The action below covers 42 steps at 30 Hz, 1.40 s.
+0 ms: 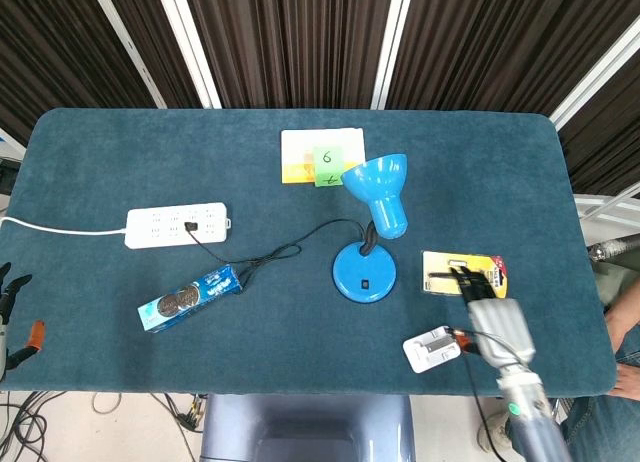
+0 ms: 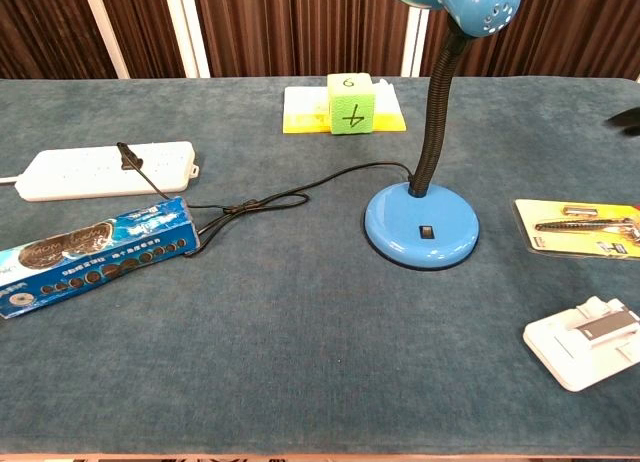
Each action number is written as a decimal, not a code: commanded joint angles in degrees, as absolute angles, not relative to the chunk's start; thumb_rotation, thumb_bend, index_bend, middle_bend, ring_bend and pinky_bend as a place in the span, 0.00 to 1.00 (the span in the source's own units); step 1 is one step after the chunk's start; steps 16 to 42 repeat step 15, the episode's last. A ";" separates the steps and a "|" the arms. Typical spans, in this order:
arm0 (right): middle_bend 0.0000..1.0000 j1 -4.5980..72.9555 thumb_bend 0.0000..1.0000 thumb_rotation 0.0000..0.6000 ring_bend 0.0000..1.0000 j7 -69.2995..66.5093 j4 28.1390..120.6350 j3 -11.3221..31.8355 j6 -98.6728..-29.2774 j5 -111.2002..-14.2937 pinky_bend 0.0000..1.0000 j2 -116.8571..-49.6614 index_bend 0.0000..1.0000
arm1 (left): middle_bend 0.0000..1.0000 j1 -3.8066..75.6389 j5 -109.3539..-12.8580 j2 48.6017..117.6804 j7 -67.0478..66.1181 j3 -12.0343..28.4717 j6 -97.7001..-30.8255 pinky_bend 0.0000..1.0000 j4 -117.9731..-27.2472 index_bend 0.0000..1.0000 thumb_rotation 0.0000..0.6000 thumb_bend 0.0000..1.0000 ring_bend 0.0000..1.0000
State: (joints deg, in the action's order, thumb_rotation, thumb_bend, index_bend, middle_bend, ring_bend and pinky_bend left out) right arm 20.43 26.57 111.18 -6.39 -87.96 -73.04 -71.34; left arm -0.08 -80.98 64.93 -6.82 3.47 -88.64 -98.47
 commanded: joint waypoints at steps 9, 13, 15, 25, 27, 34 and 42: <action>0.05 8.82 0.31 1.00 0.06 17.10 98.40 -9.29 -101.26 -86.35 0.00 -68.38 0.00 | 0.00 -0.07 -81.57 65.05 -7.33 3.25 -88.85 0.00 -98.39 0.16 1.00 0.42 0.00; 0.05 8.20 0.31 1.00 0.06 17.15 97.55 -8.45 -100.50 -86.41 0.00 -68.66 0.00 | 0.00 -0.05 -81.49 65.03 -7.38 3.21 -88.70 0.00 -98.28 0.16 1.00 0.42 0.00; 0.05 7.97 0.31 1.00 0.06 17.13 97.49 -8.08 -99.84 -86.33 0.00 -68.59 0.00 | 0.00 -0.02 -81.45 65.01 -7.37 3.22 -88.62 0.00 -98.24 0.16 1.00 0.42 0.00; 0.05 7.97 0.31 1.00 0.06 17.13 97.49 -8.08 -99.84 -86.33 0.00 -68.59 0.00 | 0.00 -0.02 -81.45 65.01 -7.37 3.22 -88.62 0.00 -98.24 0.16 1.00 0.42 0.00; 0.05 7.97 0.31 1.00 0.06 17.13 97.49 -8.08 -99.84 -86.33 0.00 -68.59 0.00 | 0.00 -0.02 -81.45 65.01 -7.37 3.22 -88.62 0.00 -98.24 0.16 1.00 0.42 0.00; 0.05 7.97 0.31 1.00 0.06 17.13 97.49 -8.08 -99.84 -86.33 0.00 -68.59 0.00 | 0.00 -0.02 -81.45 65.01 -7.37 3.22 -88.62 0.00 -98.24 0.16 1.00 0.42 0.00; 0.05 7.97 0.31 1.00 0.06 17.13 97.49 -8.08 -99.84 -86.33 0.00 -68.59 0.00 | 0.00 -0.02 -81.45 65.01 -7.37 3.22 -88.62 0.00 -98.24 0.16 1.00 0.42 0.00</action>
